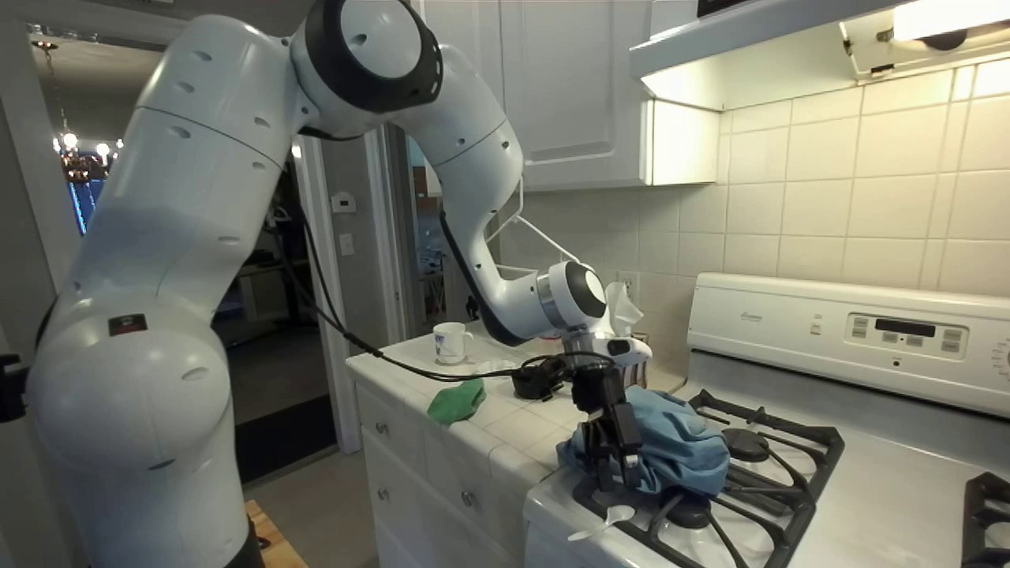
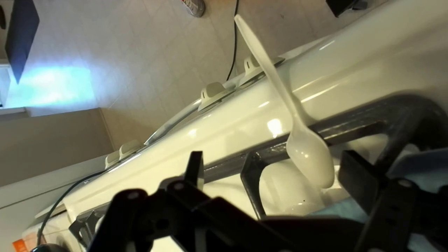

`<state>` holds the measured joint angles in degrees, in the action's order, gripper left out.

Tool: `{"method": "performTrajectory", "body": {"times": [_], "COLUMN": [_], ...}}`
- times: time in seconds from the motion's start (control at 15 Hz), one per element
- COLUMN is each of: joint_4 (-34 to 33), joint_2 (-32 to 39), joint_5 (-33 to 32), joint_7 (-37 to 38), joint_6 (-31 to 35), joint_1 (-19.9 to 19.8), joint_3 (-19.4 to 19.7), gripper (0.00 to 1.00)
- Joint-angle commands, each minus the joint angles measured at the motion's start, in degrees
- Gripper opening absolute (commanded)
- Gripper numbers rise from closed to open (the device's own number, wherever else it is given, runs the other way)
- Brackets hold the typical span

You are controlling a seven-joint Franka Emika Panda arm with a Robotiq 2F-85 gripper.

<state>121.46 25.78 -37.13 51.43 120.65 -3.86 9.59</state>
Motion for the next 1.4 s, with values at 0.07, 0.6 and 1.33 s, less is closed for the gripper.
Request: {"method": "performTrajectory", "body": {"times": [0.07, 0.6, 1.33], "joint_4": [4.17, 7.08, 7.10], "joint_2": [-4.25, -14.75, -12.24], "joint_5": [6.46, 27.95, 33.06], "joint_7": [-12.52, -44.60, -52.32], "joint_6": [5.44, 3.18, 5.61], "joint_1": [-3.17, -9.30, -9.53], "joint_3": [-0.43, 0.75, 1.56], "gripper": [1.00, 1.00, 1.00]}}
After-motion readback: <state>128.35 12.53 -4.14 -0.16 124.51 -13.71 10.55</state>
